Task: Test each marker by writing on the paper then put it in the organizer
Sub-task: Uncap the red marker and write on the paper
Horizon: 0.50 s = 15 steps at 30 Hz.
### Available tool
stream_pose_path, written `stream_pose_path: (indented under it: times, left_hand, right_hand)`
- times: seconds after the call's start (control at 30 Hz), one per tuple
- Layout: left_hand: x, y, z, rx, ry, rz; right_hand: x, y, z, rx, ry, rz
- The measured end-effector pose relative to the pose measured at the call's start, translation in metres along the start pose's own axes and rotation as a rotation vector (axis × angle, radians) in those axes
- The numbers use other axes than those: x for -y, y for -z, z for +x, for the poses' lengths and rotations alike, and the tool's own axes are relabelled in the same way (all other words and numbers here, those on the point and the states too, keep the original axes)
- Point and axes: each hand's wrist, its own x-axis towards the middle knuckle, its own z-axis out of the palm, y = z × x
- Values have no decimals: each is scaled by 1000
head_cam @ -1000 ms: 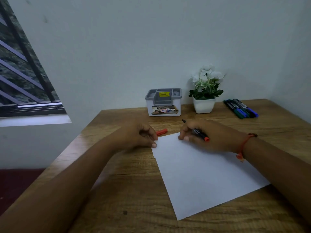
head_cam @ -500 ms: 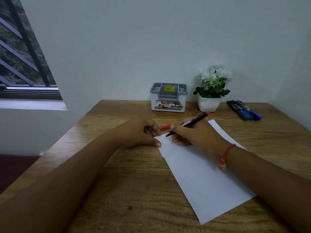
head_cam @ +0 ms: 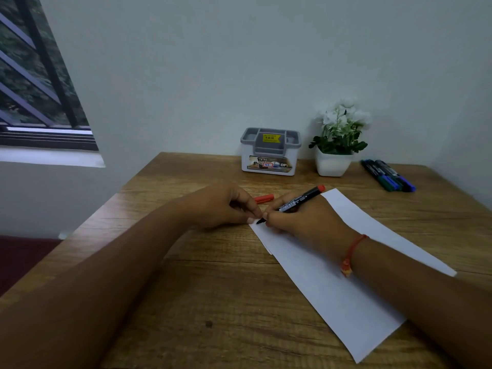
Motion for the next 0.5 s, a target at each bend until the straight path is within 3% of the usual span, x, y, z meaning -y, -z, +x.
stream_pose_path:
  times: [0.5]
  left_hand:
    - [-1,-1,1,15,13,15]
  right_hand:
    - [-2,-3,2,15,26,-13]
